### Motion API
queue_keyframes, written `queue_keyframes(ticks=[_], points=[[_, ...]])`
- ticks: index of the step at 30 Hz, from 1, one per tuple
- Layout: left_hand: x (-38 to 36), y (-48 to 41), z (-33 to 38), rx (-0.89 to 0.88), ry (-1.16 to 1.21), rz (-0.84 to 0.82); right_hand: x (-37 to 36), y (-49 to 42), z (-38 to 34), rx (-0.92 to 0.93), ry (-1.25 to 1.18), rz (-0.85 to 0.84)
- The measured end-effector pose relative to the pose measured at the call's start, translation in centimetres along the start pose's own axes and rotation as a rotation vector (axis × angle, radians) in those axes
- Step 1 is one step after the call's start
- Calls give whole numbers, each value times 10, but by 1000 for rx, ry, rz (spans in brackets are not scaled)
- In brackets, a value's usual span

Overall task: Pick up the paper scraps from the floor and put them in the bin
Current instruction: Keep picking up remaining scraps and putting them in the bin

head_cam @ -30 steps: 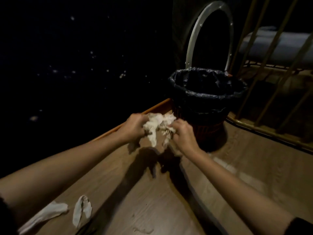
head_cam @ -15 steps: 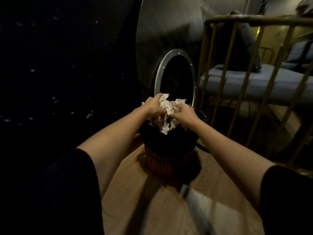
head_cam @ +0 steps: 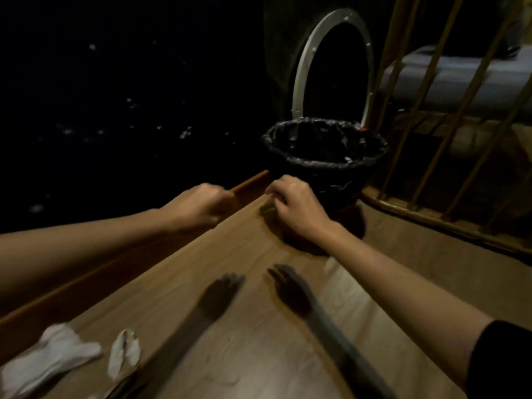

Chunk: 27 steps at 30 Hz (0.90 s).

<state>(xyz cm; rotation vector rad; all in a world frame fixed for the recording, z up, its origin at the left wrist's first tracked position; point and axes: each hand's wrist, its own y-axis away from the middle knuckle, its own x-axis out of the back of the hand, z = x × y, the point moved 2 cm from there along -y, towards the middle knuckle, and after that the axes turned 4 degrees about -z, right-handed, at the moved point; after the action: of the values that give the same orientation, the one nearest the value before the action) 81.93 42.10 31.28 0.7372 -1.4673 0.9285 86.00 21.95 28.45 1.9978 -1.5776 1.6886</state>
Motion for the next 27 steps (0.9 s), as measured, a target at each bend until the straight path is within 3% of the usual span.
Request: queue_keyframes(ticks=[9,15,18,22,27], points=[[-89,224,-59,645,146,-406,-198,67,-138,57,-355,-658],[-150,342,-54,1028,319,-441,-279,105,-204,147,-254,-879],[-171,355,-19,1119,455,-273,-295,110,-210,194,-159,-860],[-186,337,12,1086,391,-172,-314,120,-202,263,-125,-741],[-197,321,18,1009,314,-140,-323,125,-202,119,-283,-587]])
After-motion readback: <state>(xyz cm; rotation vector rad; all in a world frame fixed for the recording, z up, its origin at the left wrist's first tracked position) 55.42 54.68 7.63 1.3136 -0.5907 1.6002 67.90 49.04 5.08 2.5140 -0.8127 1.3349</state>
